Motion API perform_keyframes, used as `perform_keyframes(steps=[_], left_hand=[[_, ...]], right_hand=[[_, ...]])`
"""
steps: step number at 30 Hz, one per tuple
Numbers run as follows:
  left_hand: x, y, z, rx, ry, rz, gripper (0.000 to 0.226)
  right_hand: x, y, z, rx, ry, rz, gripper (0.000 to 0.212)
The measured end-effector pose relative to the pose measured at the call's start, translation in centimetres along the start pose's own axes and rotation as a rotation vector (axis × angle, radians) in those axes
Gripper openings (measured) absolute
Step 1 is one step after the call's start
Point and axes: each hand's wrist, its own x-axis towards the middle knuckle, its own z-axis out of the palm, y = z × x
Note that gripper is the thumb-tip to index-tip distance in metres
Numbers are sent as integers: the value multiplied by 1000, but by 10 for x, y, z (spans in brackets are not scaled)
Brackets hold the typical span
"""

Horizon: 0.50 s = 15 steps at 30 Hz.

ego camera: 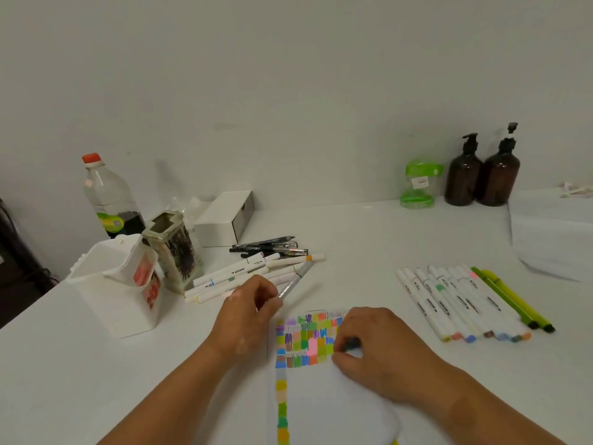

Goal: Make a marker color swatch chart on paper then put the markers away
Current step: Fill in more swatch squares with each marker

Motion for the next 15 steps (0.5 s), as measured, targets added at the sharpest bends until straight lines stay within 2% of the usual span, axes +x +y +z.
perform_keyframes(steps=[3, 6, 9, 12, 15], left_hand=[[-13, 10, 8, -399, -154, -98, 18], [-22, 13, 10, -635, -253, -112, 17], [-26, 14, 9, -745, -325, -80, 24], [-27, 14, 9, -773, -353, -50, 30], [-25, 14, -3, -818, -280, -50, 36]], right_hand=[[-1, -3, -6, 123, 87, 36, 15], [-1, -12, -11, 390, 189, 69, 21], [-1, -26, -10, 525, 139, 81, 38], [1, -31, -4, 561, 173, 88, 24], [1, -24, -8, 613, 232, 114, 25]])
